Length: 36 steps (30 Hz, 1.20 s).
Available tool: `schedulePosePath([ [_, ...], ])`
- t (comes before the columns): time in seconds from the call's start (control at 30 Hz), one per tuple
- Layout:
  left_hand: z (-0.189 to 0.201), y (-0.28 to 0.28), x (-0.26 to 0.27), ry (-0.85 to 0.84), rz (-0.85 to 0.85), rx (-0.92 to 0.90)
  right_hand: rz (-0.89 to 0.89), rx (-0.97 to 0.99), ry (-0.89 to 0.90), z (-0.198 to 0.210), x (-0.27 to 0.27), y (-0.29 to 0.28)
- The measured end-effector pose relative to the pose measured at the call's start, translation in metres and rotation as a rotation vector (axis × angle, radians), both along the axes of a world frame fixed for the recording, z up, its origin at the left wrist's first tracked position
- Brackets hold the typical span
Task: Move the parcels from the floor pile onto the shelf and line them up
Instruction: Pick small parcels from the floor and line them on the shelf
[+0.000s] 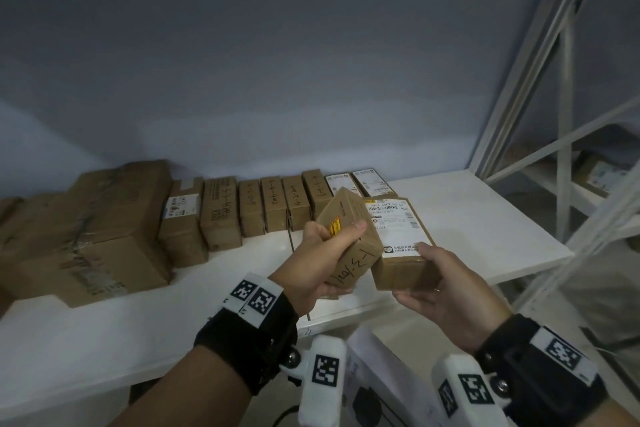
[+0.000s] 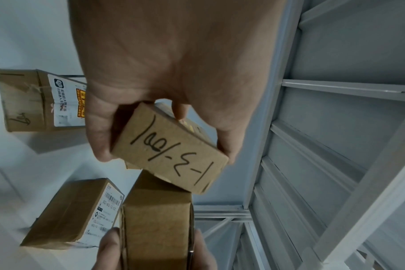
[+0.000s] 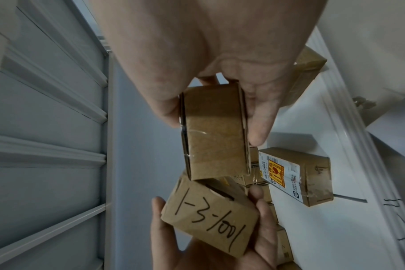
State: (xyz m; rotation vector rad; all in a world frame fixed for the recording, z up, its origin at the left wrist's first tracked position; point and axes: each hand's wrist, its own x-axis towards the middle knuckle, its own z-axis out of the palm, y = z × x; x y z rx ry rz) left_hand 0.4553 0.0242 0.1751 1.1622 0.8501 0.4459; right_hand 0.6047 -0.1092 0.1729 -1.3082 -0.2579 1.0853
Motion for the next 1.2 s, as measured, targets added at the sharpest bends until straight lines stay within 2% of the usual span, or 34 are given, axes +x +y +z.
schedulePosePath([
  [0.33, 0.0, 0.002, -0.003, -0.029, -0.05, 0.015, 0.008, -0.021, -0.005, -0.003, -0.001, 0.004],
  [0.5, 0.001, 0.004, -0.004, 0.008, -0.043, 0.094, -0.023, -0.018, -0.014, -0.003, -0.004, 0.004],
  [0.8, 0.008, 0.004, -0.005, 0.072, 0.06, 0.129, -0.114, 0.08, -0.047, 0.002, -0.007, 0.004],
  [0.93, 0.01, 0.002, -0.004, 0.097, 0.045, 0.167, -0.122, 0.147, -0.031, 0.006, -0.008, 0.002],
  [1.07, 0.009, -0.003, -0.003, 0.054, 0.008, 0.271, -0.104, 0.127, -0.067, 0.005, -0.01, 0.0],
  [1.2, 0.012, -0.001, -0.005, -0.034, 0.004, 0.23, -0.101, 0.106, -0.137, 0.008, -0.006, -0.002],
])
